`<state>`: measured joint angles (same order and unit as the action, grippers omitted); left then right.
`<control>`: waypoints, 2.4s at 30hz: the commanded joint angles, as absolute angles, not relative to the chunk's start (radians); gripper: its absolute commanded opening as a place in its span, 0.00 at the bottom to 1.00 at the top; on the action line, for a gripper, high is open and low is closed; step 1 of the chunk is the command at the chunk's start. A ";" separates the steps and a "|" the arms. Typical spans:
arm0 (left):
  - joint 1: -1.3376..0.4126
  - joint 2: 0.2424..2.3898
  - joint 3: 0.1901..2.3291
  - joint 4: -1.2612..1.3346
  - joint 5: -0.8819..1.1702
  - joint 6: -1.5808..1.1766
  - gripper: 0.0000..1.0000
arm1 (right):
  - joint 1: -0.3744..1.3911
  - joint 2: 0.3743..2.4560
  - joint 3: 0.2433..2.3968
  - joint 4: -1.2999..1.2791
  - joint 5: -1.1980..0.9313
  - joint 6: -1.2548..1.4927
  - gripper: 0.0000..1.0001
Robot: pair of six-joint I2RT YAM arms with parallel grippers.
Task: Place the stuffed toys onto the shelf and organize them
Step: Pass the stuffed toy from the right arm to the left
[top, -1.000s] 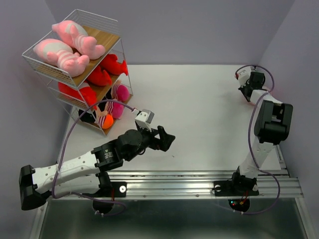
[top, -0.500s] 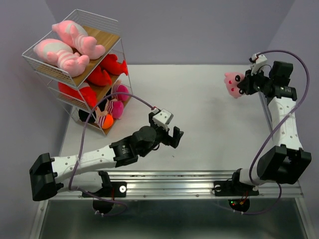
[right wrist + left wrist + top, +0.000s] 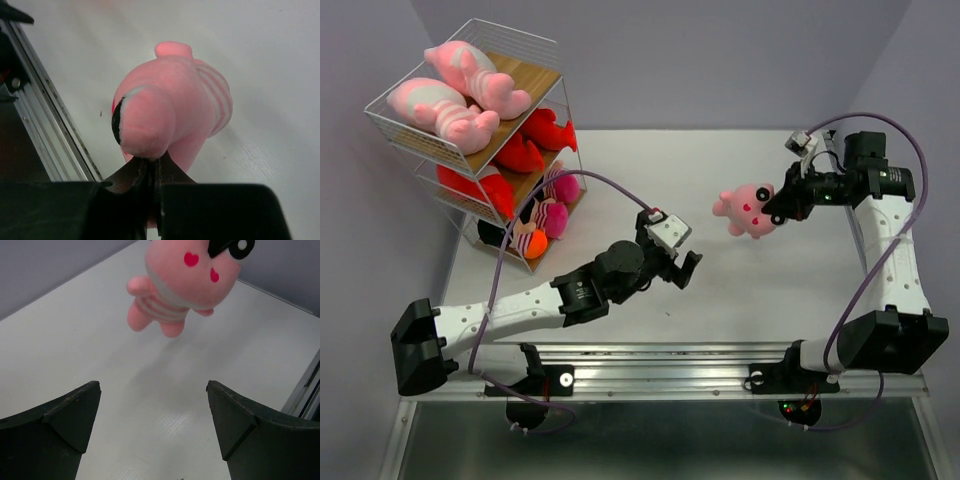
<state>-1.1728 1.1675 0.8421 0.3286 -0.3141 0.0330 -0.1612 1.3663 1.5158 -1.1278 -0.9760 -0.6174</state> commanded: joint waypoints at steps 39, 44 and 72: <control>-0.865 1.117 0.822 0.410 0.802 0.184 0.99 | 0.411 1.210 1.336 -1.387 -1.072 -0.997 0.03; -0.867 1.161 0.867 0.408 0.934 0.120 0.98 | 0.465 1.241 1.338 -1.385 -1.055 -0.999 0.03; -0.896 1.019 0.727 0.323 0.525 -0.224 0.00 | 0.454 1.101 1.350 -0.973 -0.500 -0.580 0.83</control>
<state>-0.9024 1.0901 0.7113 0.3668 0.7280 -0.1658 0.4896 1.1362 1.3319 -1.1591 -0.7223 -0.6880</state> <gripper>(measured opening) 0.059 0.812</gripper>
